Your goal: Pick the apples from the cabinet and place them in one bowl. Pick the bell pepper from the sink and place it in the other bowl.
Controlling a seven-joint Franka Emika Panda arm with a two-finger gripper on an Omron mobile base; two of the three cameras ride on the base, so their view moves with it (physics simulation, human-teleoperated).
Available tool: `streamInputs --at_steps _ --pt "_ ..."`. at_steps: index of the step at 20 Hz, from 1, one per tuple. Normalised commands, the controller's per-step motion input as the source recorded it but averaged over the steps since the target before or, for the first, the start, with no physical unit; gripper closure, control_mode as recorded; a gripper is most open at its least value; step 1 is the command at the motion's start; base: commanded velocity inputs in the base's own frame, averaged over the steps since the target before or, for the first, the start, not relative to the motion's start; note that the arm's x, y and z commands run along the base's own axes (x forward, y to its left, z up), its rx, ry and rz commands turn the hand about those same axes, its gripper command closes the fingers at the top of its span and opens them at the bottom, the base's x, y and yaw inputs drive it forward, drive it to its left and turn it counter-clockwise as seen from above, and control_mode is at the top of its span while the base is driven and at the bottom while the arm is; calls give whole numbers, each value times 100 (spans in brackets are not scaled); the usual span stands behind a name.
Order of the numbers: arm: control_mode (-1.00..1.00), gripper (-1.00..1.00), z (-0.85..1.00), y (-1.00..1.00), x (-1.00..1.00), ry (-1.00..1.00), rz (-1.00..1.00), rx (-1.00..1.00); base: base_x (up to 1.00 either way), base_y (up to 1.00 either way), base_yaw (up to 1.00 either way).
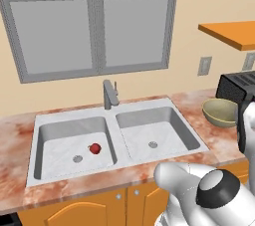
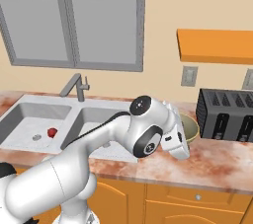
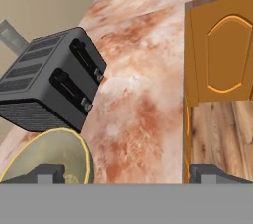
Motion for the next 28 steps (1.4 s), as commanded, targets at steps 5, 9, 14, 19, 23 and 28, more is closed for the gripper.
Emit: streamInputs --at_steps 5,9,14,19,23,28 --pt "100 -100 0 0 0 0 0 0 5 -3 -1" --pt "100 -100 0 0 0 0 0 0 0 0 0" --pt "100 -100 0 0 0 0 0 0 0 0 0" --pt "100 -100 0 0 0 0 0 0 0 0 0" --pt "-100 -100 0 0 0 0 0 0 0 0 0" --pt "-100 -100 16 17 -6 -1 3 -13 0 0 0"
